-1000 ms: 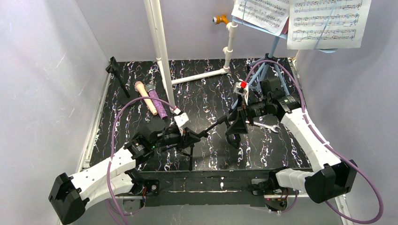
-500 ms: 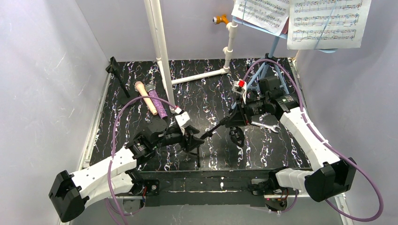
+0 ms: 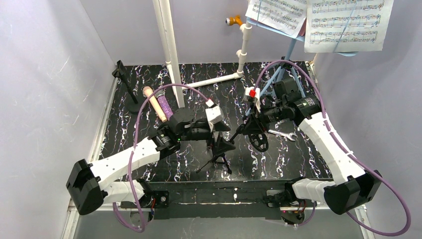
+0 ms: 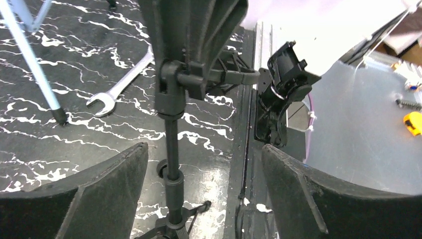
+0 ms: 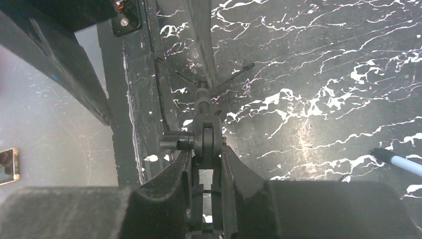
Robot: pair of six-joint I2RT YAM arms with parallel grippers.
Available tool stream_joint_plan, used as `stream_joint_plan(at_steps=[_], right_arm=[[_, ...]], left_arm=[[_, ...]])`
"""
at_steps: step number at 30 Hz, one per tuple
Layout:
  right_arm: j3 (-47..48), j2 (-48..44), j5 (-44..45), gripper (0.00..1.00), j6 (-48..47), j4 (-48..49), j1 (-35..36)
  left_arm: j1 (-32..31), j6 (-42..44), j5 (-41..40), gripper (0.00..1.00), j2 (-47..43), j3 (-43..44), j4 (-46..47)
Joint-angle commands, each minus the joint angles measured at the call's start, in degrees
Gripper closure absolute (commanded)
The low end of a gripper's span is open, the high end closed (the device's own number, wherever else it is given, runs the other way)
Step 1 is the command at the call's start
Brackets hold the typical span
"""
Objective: Pack up the instrument practice props
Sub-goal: Adjust the microphone stand at the center of the board.
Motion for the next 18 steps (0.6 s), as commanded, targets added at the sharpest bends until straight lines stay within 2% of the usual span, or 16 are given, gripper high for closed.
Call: stream_joint_plan(at_steps=[1, 7, 8, 9, 11, 13, 14, 16, 17, 18], right_arm=[[4.98, -0.22, -0.29, 0.99, -2.15, -0.73, 0.59], [5.50, -0.10, -0.74, 0.99, -2.23, -1.27, 0.94], [5.45, -4.50, -0.98, 0.99, -2.17, -1.23, 0.95], [5.39, -0.58, -1.13, 0.99, -2.23, -1.14, 1.02], [5.22, -0.02, -1.31, 0.99, -2.20, -1.12, 0.99], [5.17, -0.06, -1.59, 0.99, -2.15, -1.16, 1.03], [5.06, -0.14, -1.76, 0.99, -2.12, -1.25, 1.04], [4.80, -0.34, -1.94, 0.99, -2.20, -1.30, 1.04], [4.75, -0.48, -2.03, 0.99, -2.22, -1.31, 1.04], [4.61, -0.58, -2.20, 0.99, -2.13, -1.34, 0.99]], left_arm=[[-3.74, 7.86, -1.61, 0.21, 3.47, 4.52, -3.36], [-5.80, 12.36, -8.16, 0.33, 7.58, 7.28, -4.93], [-5.96, 12.44, -8.64, 0.36, 8.09, 7.60, -4.94], [-6.07, 12.33, -9.07, 0.41, 8.76, 8.09, -4.95], [-6.08, 11.79, -9.81, 0.50, 10.18, 8.85, -5.03], [-6.15, 11.35, -10.05, 0.53, 11.34, 9.16, -5.03], [-6.19, 11.18, -9.91, 0.60, 11.93, 9.18, -4.99], [-6.17, 10.45, -9.93, 0.94, 12.37, 9.25, -5.03], [-6.17, 10.13, -9.89, 1.00, 12.27, 8.98, -5.03], [-6.19, 9.79, -9.79, 1.00, 11.86, 8.80, -5.02]])
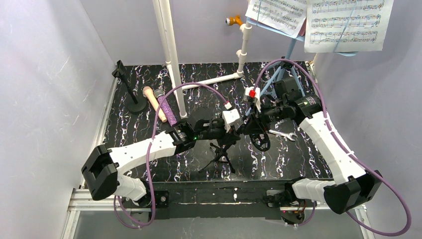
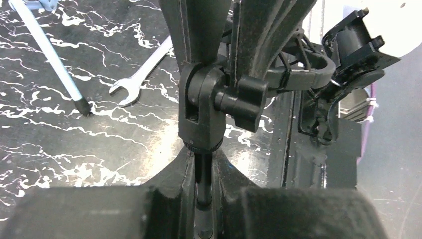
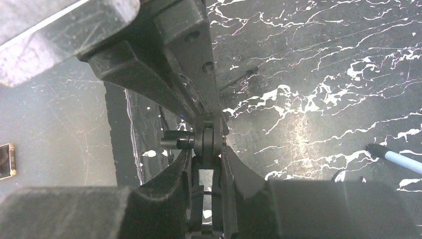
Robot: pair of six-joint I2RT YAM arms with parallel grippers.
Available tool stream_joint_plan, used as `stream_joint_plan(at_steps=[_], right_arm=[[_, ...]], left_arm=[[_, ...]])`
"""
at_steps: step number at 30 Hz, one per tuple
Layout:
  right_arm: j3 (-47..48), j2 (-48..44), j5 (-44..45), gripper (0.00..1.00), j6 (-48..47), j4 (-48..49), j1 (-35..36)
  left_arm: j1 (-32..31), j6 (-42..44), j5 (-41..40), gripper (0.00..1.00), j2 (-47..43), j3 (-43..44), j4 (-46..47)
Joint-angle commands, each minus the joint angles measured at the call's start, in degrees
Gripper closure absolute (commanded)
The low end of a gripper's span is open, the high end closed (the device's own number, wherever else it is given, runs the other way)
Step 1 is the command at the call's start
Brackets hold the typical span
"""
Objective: Pack up the instrument practice props
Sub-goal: Adjust the microphone stand at the center of the board.
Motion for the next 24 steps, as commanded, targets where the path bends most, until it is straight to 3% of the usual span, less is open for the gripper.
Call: stream_joint_plan(at_steps=[1, 2, 5, 7, 11, 14, 19, 24], right_arm=[[2.16, -0.95, -3.94, 0.98, 0.22, 1.68, 0.31], [2.17, -1.00, -4.15, 0.86, 0.80, 1.82, 0.32], [4.16, -1.13, -7.78, 0.28, 1.74, -0.20, 0.08], [7.48, -0.75, -12.14, 0.06, 0.47, -3.72, -1.26], [17.48, 0.75, -17.48, 0.02, -3.50, -11.09, -5.80], [18.60, 0.49, -17.80, 0.02, -4.19, -11.87, -8.67], [8.31, -2.10, -14.41, 0.02, 0.34, -3.22, -11.46], [-3.37, -3.90, -10.68, 0.02, 3.30, 4.40, -12.44]], left_arm=[[-0.70, -0.51, -0.14, 1.00, -1.38, 1.15, -0.65], [-0.70, -1.09, -0.66, 1.00, -2.13, 0.69, -0.62], [-0.68, -2.18, -3.49, 1.00, -5.94, -1.76, -0.70], [-0.63, -2.51, -5.86, 1.00, -9.55, -4.25, -0.71], [-0.48, -2.22, -12.78, 1.00, -19.68, -10.20, -1.83], [-0.03, -1.16, -20.23, 1.00, -28.88, -13.27, -5.60], [1.93, 0.98, -38.69, 1.00, -44.14, -18.57, -11.50], [9.26, 5.44, -53.12, 1.00, -53.33, -22.36, -11.07]])
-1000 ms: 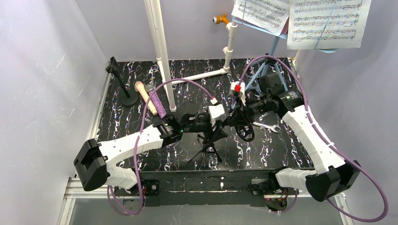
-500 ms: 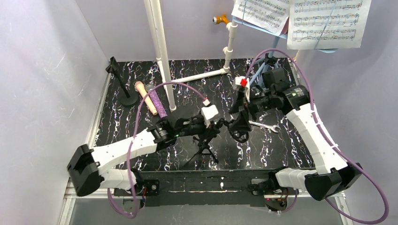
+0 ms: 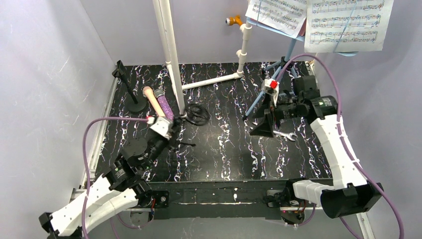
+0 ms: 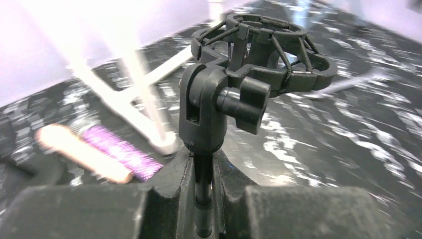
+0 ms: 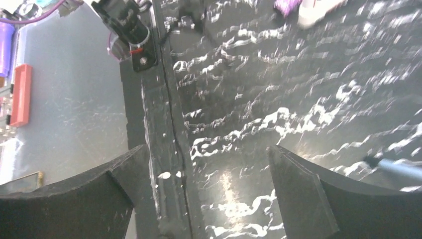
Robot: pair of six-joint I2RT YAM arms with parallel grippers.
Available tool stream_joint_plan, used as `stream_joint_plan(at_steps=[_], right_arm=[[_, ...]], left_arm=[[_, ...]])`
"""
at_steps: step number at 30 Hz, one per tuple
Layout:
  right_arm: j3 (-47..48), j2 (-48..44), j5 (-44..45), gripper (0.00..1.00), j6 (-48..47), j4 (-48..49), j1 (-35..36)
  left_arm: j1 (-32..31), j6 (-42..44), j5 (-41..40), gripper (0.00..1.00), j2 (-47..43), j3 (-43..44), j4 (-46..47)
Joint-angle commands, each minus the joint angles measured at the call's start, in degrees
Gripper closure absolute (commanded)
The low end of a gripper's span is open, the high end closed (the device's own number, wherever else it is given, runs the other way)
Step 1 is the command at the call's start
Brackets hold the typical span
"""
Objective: Pack up the instrument practice props
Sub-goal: Adjust the microphone stand at the center of the board.
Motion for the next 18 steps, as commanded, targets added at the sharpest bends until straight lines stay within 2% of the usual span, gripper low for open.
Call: stream_joint_plan(at_steps=[1, 4, 6, 9, 12, 18], right_arm=[[-7.87, -1.09, 3.05, 0.02, 3.53, 7.85, -1.06], [-11.75, -1.31, 3.88, 0.02, 4.45, 10.45, -1.56], [-13.38, -1.45, 4.35, 0.02, 4.69, 11.52, -1.85], [-15.17, -1.58, 4.48, 0.02, 4.80, 12.70, -2.18], [-16.44, -1.59, 4.65, 0.02, 4.89, 13.27, -2.38], [-18.57, -2.10, 4.84, 0.02, 4.46, 13.74, -2.51]], left_arm=[[7.37, 6.52, -18.37, 1.00, -5.99, -3.53, 4.23], [14.42, 9.37, -21.92, 1.00, -8.46, -6.90, 12.32], [19.95, 10.87, -20.40, 1.00, -8.68, -9.61, 18.27], [28.95, 10.93, -15.75, 1.00, -6.38, -15.92, 33.97], [39.75, 3.33, -9.67, 1.00, -0.99, -19.88, 44.26], [58.26, -7.22, 4.50, 1.00, 9.66, -18.08, 49.79]])
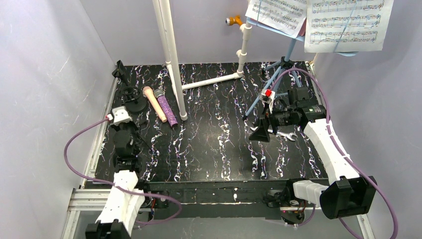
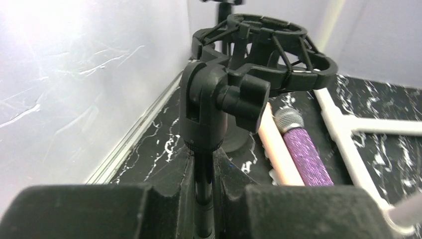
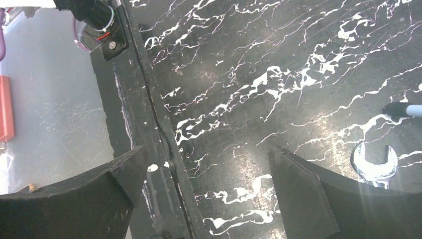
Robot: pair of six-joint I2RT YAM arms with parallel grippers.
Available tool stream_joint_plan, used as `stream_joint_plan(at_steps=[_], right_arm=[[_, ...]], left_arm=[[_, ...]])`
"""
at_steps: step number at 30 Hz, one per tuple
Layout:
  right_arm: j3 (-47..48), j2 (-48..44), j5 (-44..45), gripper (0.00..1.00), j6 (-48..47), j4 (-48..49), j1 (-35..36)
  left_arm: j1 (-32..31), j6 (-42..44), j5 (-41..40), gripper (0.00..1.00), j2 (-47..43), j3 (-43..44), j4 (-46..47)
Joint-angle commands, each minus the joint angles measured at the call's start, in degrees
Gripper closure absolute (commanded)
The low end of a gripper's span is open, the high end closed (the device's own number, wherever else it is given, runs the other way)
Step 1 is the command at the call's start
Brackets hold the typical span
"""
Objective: Pack up the instrument practice props
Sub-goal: Adjust the microphone stand at the center of the board.
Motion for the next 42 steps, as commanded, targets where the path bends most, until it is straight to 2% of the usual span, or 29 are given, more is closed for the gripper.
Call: stream_joint_plan(at_steps=[1, 5, 7, 11, 16, 17, 18, 19, 21, 22, 26, 31, 35, 36, 38, 42], right_arm=[[-1.52, -1.68, -0.32, 0.02, 0.04, 2.46, -0.37], [-1.90, -1.53, -0.04, 0.02, -0.26, 2.61, -0.55], [-2.09, -1.42, -0.08, 0.02, -0.59, 2.44, -0.68], [-2.81, -1.03, -0.84, 0.02, -1.02, 2.77, -0.85], [-2.50, -1.12, -1.51, 0.02, -1.47, 2.36, -1.42], [-2.54, -1.27, -1.53, 0.02, -1.72, 2.15, -1.49], [-2.68, -1.39, -1.61, 0.02, -1.87, 2.11, -1.51], [-2.86, -1.49, -1.62, 0.01, -1.89, 2.10, -1.51], [-3.10, -1.63, -1.58, 0.02, -2.04, 2.20, -1.60], [-3.11, -1.65, -1.41, 0.02, -2.07, 2.20, -1.60], [-3.68, -2.14, -0.49, 0.02, -2.42, 2.24, -1.69], [-5.91, -4.10, 3.29, 0.02, -3.15, 3.76, -1.95], [-8.16, -6.61, 7.26, 0.02, -0.09, 7.78, -2.72], [-8.92, -7.26, 8.12, 0.02, 1.92, 9.77, -3.30], [-9.93, -8.42, 9.68, 0.02, 4.41, 12.10, -4.97], [-12.28, -10.70, 12.29, 0.02, 10.08, 18.99, -9.11]], left_arm=[[9.92, -8.91, 12.58, 1.00, 4.91, 2.04, 14.50], [12.49, -8.05, 18.80, 1.00, 8.65, -3.44, 17.06], [12.37, -7.80, 17.87, 1.00, 8.34, -6.50, 17.44], [12.77, -6.70, 23.45, 1.00, 7.03, -6.21, 13.79], [12.34, -7.79, 23.21, 1.00, 5.18, -5.39, 9.89], [12.32, -8.57, 23.00, 0.83, 3.94, -5.03, 8.73], [12.21, -9.47, 22.82, 0.60, 2.96, -4.56, 7.27], [12.12, -9.94, 23.00, 0.50, 2.08, -3.84, 5.10], [11.82, -10.78, 23.02, 0.43, -0.48, -2.16, -0.20], [11.66, -11.53, 22.26, 0.37, -1.94, -1.45, -2.55], [11.57, -14.61, 21.33, 0.26, -6.89, 2.09, -12.80], [10.90, -22.65, 18.29, 0.12, -13.12, 11.57, -38.71], [9.63, -27.46, 29.16, 0.10, -17.94, 15.31, -48.33], [9.30, -28.07, 33.15, 0.10, -18.77, 15.52, -49.11], [8.00, -29.46, 39.62, 0.03, -20.17, 15.74, -49.88], [5.04, -31.92, 49.13, 0.02, -20.85, 16.16, -48.70]])
